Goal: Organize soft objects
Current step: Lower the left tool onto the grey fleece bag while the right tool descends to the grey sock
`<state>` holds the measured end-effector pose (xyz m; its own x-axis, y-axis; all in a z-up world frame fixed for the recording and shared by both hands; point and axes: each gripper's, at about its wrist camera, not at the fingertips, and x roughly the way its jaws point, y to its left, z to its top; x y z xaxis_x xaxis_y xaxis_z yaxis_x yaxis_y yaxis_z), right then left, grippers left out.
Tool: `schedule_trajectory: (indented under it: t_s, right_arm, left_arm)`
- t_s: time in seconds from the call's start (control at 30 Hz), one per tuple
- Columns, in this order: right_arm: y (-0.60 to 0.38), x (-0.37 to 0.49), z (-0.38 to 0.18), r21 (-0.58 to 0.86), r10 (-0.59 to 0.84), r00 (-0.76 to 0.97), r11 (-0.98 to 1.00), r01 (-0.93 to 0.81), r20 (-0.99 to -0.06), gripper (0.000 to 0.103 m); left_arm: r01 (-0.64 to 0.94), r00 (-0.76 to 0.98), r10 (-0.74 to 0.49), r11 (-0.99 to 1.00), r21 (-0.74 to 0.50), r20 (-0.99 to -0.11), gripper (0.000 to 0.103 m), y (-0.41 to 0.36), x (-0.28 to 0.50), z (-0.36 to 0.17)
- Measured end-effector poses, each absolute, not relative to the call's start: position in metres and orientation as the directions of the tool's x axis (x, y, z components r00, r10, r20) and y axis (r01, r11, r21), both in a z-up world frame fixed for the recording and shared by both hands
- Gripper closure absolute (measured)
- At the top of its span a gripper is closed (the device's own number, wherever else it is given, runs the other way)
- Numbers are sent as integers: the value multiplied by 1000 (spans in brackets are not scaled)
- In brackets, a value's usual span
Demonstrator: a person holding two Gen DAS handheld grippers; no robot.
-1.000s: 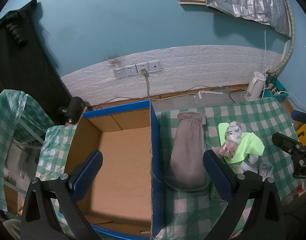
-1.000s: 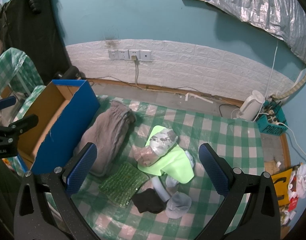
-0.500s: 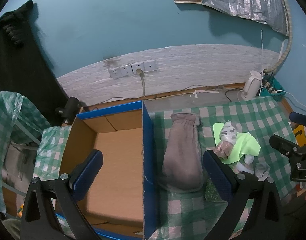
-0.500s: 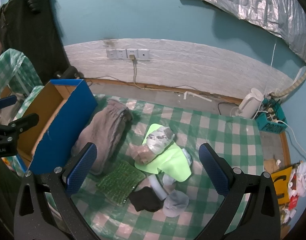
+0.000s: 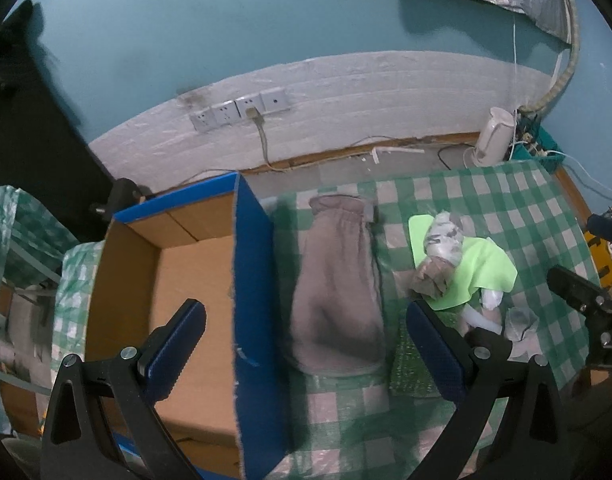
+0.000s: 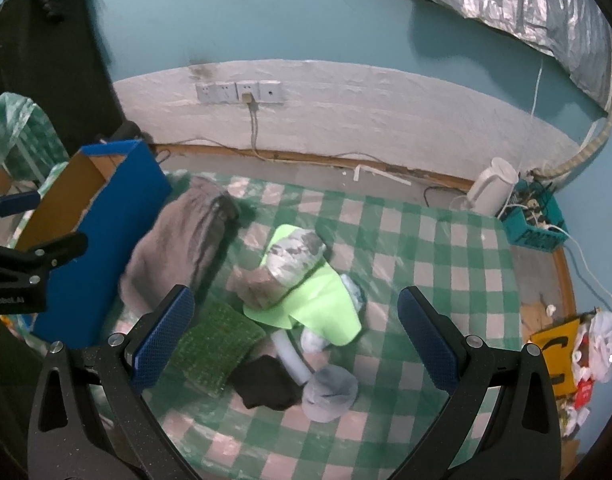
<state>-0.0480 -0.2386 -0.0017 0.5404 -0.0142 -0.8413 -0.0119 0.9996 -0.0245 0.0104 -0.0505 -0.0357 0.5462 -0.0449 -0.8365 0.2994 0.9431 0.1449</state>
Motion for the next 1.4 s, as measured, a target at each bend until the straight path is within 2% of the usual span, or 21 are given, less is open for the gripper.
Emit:
schedule_trajectory:
  t_s: [0.47, 0.77, 0.97, 1.33, 1.4]
  right_arm:
    - [-273, -50, -46, -26, -54, 423, 997, 70, -905, 2]
    - [-293, -52, -91, -7, -43, 279, 991, 130, -959, 2]
    - [-295, -57, -109, -19, -48, 216, 991, 134, -975, 7]
    - [-291, -60, -135, -9, -20, 131, 996, 84, -991, 32]
    - [-287, -59, -137, -6, -14, 130, 998, 63, -991, 44]
  left_arm:
    - [328, 455, -38, 936, 128, -889, 2, -92, 30, -76]
    - [332, 402, 11, 930, 156, -916, 2, -102, 43, -111]
    - [345, 392, 50, 918, 197, -919, 2, -108, 46, -127]
    - [307, 365, 47, 937, 167, -930, 2, -94, 62, -135]
    - [295, 360, 39, 943, 154, -932, 2, -90, 66, -136]
